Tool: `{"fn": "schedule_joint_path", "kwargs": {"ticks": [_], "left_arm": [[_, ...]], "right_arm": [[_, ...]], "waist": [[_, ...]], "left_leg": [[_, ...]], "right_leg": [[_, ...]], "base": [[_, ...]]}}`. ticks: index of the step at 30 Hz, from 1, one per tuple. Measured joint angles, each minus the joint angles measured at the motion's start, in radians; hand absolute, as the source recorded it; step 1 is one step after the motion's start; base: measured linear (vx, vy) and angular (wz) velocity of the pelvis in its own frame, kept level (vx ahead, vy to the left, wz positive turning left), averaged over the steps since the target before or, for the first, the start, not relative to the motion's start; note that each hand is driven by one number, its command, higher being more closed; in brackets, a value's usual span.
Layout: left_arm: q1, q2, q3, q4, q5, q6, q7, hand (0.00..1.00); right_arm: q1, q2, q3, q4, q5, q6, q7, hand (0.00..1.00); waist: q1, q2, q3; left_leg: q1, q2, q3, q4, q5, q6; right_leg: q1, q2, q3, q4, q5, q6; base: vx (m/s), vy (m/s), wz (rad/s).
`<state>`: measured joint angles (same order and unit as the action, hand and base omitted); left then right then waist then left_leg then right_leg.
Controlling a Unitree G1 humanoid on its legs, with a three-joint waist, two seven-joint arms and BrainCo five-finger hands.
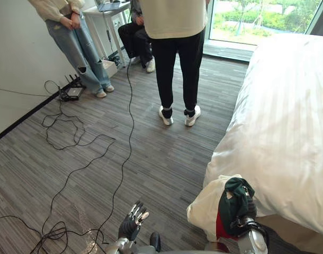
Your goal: Tidy the bed and pick cloth on bed and put in laundry
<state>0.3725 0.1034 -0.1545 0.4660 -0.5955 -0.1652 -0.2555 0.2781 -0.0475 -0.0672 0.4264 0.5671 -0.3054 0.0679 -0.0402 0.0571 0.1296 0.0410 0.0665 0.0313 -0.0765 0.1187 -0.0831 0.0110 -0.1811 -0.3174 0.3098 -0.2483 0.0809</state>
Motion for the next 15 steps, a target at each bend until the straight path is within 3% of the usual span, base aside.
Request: {"fn": "schedule_joint_path", "kwargs": {"ticks": [5,9,11,12,13,14,15], "left_arm": [[0.000,0.000,0.000,0.020,-0.001,-0.019,0.056,0.00],[0.000,-0.002,0.002,0.041,-0.046,-0.030,0.109,0.00],[-0.014,0.000,0.014,0.040,-0.059,-0.029,0.120,0.00],[-0.023,-0.007,0.036,0.039,-0.058,-0.030,0.127,0.00],[-0.035,-0.014,0.048,0.039,-0.049,-0.028,0.127,0.00],[-0.040,-0.020,0.048,0.039,-0.037,-0.026,0.127,0.00],[-0.047,-0.024,0.045,0.022,-0.018,-0.022,0.130,0.00]], "right_arm": [[0.067,-0.002,0.049,0.086,-0.044,-0.002,0.065,1.00],[0.070,-0.032,0.137,0.138,-0.150,0.001,0.178,1.00],[0.067,-0.039,0.159,0.134,-0.173,0.004,0.204,1.00],[0.060,-0.037,0.176,0.134,-0.177,0.009,0.203,1.00],[0.055,-0.040,0.186,0.119,-0.177,0.010,0.198,1.00],[0.057,-0.041,0.185,0.091,-0.175,0.009,0.192,1.00],[0.050,-0.041,0.186,0.072,-0.177,0.009,0.179,1.00]], "waist": [[0.001,-0.016,-0.002],[0.018,-0.031,-0.008],[0.028,-0.048,-0.014],[0.034,-0.070,-0.022],[0.035,-0.073,-0.020],[0.032,-0.060,-0.019],[0.029,-0.041,-0.024]], "left_leg": [[0.033,-0.001,-0.009,-0.016,-0.004,-0.004],[0.018,-0.018,-0.052,-0.018,0.003,0.005],[-0.038,-0.029,0.122,0.024,-0.010,0.094],[-0.079,-0.025,0.276,0.099,-0.049,0.151],[-0.110,-0.003,0.433,0.185,-0.077,0.183],[-0.140,0.006,0.584,0.253,-0.115,0.214],[-0.156,0.006,0.773,0.298,-0.158,0.292]], "right_leg": [[0.058,0.000,-0.038,-0.032,0.004,0.010],[0.121,-0.013,-0.150,-0.068,0.010,0.014],[0.167,-0.047,-0.291,-0.081,0.011,0.026],[0.199,-0.072,-0.389,-0.090,0.016,0.038],[0.239,-0.083,-0.470,-0.088,0.022,0.047],[0.273,-0.077,-0.551,-0.073,0.025,0.053],[0.299,-0.076,-0.632,-0.021,0.026,0.053]], "base": [[0.05,0.004,0.16],[0.03,0.000,0.64],[-0.01,0.062,1.82],[0.04,0.116,2.34],[0.08,0.142,2.77],[0.11,0.258,3.10],[0.06,0.259,3.45]]}}
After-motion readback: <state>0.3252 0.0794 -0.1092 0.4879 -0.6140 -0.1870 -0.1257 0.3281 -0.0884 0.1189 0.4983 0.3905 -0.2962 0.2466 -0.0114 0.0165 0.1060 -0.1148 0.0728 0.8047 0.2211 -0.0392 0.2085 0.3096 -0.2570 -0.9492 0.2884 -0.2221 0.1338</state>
